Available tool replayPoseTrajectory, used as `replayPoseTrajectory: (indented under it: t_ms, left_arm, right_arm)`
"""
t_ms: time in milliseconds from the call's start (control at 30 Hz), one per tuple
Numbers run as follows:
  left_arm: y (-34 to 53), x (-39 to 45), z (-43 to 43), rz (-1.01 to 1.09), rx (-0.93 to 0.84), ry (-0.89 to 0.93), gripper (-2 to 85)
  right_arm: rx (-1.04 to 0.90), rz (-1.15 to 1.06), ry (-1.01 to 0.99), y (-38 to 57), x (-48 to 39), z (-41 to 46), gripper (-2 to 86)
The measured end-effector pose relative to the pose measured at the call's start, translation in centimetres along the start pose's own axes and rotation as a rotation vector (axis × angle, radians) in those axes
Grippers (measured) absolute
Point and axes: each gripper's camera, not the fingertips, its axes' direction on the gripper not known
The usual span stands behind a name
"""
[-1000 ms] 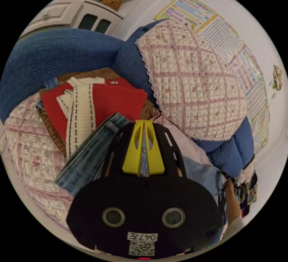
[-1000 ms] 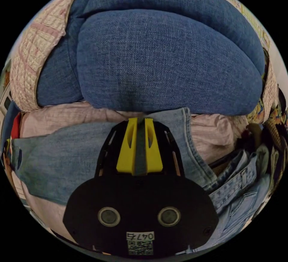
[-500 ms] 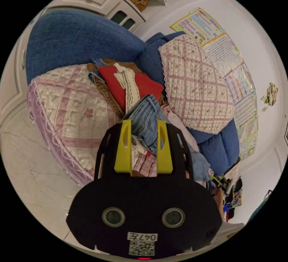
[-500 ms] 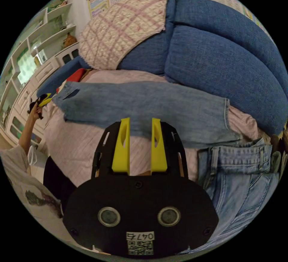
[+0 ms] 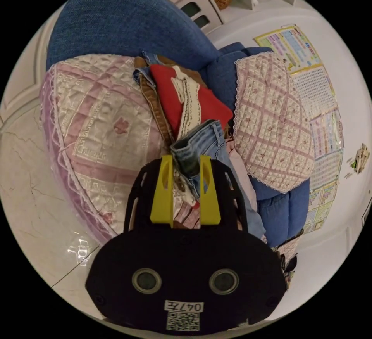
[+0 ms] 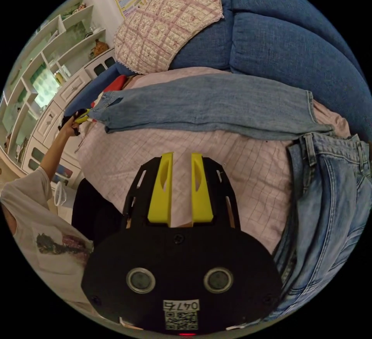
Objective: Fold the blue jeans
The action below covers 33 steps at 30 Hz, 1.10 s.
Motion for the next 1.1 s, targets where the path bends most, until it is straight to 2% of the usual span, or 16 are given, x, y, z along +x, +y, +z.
replayPoseTrajectory:
  t_ms: [100,167,267,400,500,567,667,800,933,1100]
  left_arm:
    - [1.0,3.1,-0.5,0.153,0.060,-0.069,4.2]
    - [2.7,8.9,-1.6,0.457,0.134,-0.169,3.4]
    - [4.3,13.4,-4.6,0.674,0.252,-0.172,2.4]
    - [1.3,10.3,-9.5,0.589,0.323,-0.022,2.1]
    - [-1.2,6.0,-11.0,0.585,0.394,-0.250,2.8]
    - [-4.1,0.6,-8.9,0.537,0.306,-0.463,4.0]
    - [-7.0,-8.5,-5.6,0.360,0.130,-0.469,4.8]
    - [-6.8,-14.4,-3.7,0.308,0.124,-0.399,6.5]
    - [-4.6,-14.2,-1.5,0.473,0.039,-0.326,7.6]
    - [3.7,-12.1,1.4,0.764,-0.142,-0.170,8.2]
  right_arm:
    - [-0.002,-0.003,0.009,0.4,-0.7,0.8,2.3]
    - [-0.006,-0.006,0.027,0.7,-1.3,1.2,1.9]
    - [-0.003,0.010,0.040,0.7,-1.8,1.1,1.7]
    - [0.021,0.011,0.055,0.6,-2.7,0.7,1.7]
    - [0.039,0.033,0.083,1.1,-3.1,0.8,2.1]
    - [0.068,0.103,0.101,1.8,-2.4,1.6,2.8]
    - [0.114,0.224,0.116,2.7,-0.7,3.3,3.6]
    - [0.136,0.362,0.049,3.3,1.7,6.3,4.7]
    - [0.165,0.498,-0.038,3.2,4.4,9.8,7.4]
    - [0.188,0.674,-0.163,3.6,7.6,13.6,8.3]
